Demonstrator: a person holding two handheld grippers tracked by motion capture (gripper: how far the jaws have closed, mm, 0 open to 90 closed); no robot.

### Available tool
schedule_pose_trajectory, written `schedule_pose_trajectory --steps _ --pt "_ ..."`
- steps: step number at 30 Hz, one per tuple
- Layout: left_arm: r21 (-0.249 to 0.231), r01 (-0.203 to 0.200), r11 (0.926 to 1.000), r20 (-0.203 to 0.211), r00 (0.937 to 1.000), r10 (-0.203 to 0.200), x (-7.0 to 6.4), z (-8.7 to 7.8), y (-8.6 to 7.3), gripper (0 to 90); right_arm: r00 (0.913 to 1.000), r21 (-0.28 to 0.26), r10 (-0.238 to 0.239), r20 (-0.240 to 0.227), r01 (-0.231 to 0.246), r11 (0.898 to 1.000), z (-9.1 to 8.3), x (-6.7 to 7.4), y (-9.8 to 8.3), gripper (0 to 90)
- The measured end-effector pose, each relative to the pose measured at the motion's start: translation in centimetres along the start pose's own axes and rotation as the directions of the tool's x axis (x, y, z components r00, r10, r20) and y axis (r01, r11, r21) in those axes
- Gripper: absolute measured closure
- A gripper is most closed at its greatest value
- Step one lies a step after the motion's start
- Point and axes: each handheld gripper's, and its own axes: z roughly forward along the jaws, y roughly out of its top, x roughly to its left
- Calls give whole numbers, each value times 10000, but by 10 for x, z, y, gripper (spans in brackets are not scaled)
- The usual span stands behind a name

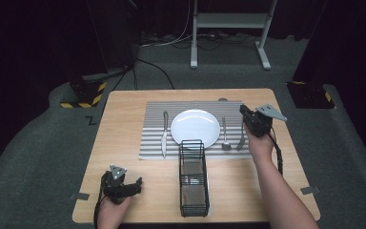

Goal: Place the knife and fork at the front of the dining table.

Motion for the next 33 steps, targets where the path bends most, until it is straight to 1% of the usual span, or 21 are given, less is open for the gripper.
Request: schedule_pose_trajectory --steps 2,5,6,8,13,15,18,21,23,25,27,30,32,33 --pt "20 -11 10000 14 10000 11 0 0 0 50 9998 108 191 15 -192 9998 8 -3 -1 860" --pt "10 -27 10000 36 10000 27 0 0 0 50 9994 240 334 56 -336 9991 18 -9 -3 858" --pt "12 -26 10000 63 10000 26 0 0 0 50 9989 320 463 60 -465 9984 21 -10 -3 857" --pt "11 -31 10000 75 10000 31 0 0 0 49 9989 414 459 137 -464 9981 28 -14 -5 853" --pt "13 -27 10000 62 10000 27 0 0 0 48 9967 710 750 315 -771 9945 44 -24 -11 846" --pt "30 -42 10000 64 10000 42 0 0 0 45 9965 873 746 388 -777 9931 50 -27 -14 842" --pt "56 -45 10000 98 9999 44 0 1 1 36 9951 973 841 514 -888 9913 58 -30 -19 838" --pt "60 -60 10000 118 9999 59 0 1 1 35 9946 1132 905 509 -958 9889 64 -31 -22 836" --pt "58 -53 10000 105 9999 52 0 1 1 35 9954 1298 800 523 -862 9878 70 -30 -24 834" --pt "57 -47 10000 86 10000 46 0 1 1 35 9962 1445 749 436 -805 9862 74 -31 -24 833" --pt "53 -39 10000 85 10000 38 0 1 1 35 9964 1699 685 501 -760 9825 78 -30 -25 832" --pt "55 -36 10000 84 10000 35 0 1 1 35 9952 1854 798 564 -890 9786 79 -30 -26 830" --pt "44 -52 10000 68 10000 51 0 1 1 36 9953 1941 743 615 -850 9773 80 -31 -26 826" --pt "40 -58 10000 65 10000 58 -1 1 1 36 9946 2003 809 646 -924 9754 80 -31 -27 822"
